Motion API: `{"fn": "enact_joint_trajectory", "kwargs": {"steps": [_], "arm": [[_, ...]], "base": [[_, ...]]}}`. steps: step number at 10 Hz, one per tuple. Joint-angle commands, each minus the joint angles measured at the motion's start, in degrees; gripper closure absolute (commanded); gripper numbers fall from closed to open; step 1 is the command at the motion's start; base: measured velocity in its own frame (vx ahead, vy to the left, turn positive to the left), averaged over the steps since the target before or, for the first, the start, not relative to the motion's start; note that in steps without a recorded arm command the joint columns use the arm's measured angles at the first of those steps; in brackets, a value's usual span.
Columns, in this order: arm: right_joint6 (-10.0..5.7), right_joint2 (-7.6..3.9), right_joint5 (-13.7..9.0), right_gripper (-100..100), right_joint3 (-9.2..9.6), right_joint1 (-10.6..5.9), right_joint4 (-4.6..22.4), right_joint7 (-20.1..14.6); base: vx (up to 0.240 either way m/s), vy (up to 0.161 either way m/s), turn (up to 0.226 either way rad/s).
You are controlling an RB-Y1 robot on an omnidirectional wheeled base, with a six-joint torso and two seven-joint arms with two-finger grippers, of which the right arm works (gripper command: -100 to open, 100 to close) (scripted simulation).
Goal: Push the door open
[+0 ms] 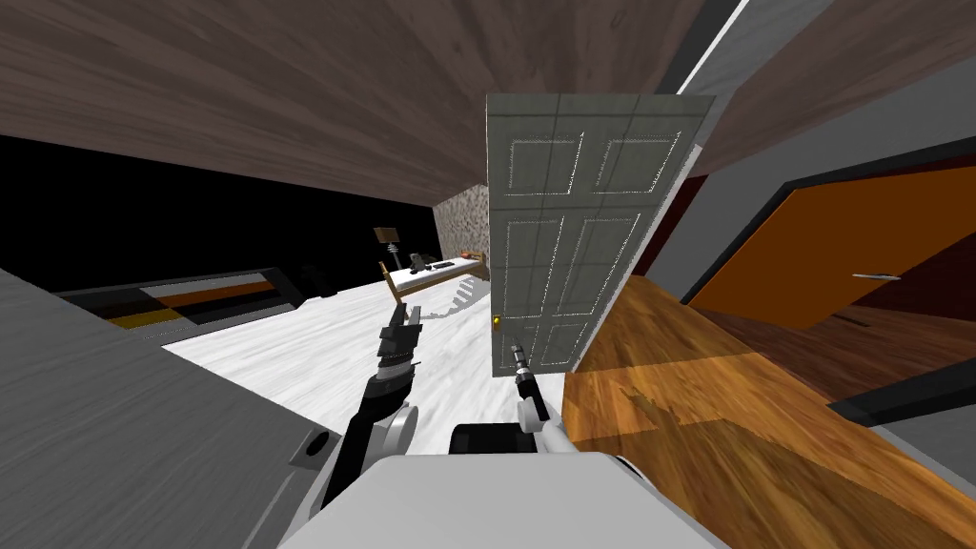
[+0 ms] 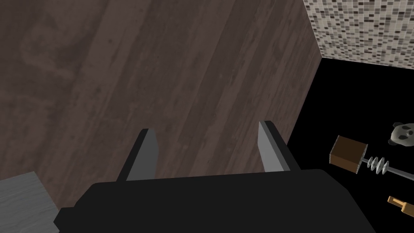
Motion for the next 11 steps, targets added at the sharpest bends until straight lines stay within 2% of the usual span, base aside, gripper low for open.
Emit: {"fn": "enact_joint_trajectory", "kwargs": {"steps": [1, 2, 3, 6, 9, 11], "arm": [[0.93, 0.98, 0.33, -100, 0.04, 0.14, -1.18, -0.01], [0.9, 1.26, 0.41, -100, 0.05, 0.03, -1.04, -0.09], [0.86, 1.12, 0.41, -100, 0.13, 0.62, -1.64, 0.1], [0.92, -0.19, 0.4, -100, 0.08, 0.68, -1.71, 0.17], [0.64, -2.63, 0.31, -100, -0.14, 0.68, -1.57, 0.32], [0.43, -3.18, 0.24, -100, -0.31, 0.68, -1.46, 0.43]], "base": [[-0.128, 0.14, -0.04], [-0.121, 0.185, -0.009], [-0.058, 0.095, -0.014], [0.101, -0.108, 0.006], [0.183, -0.116, 0.017], [0.206, 0.031, 0.026]]}}
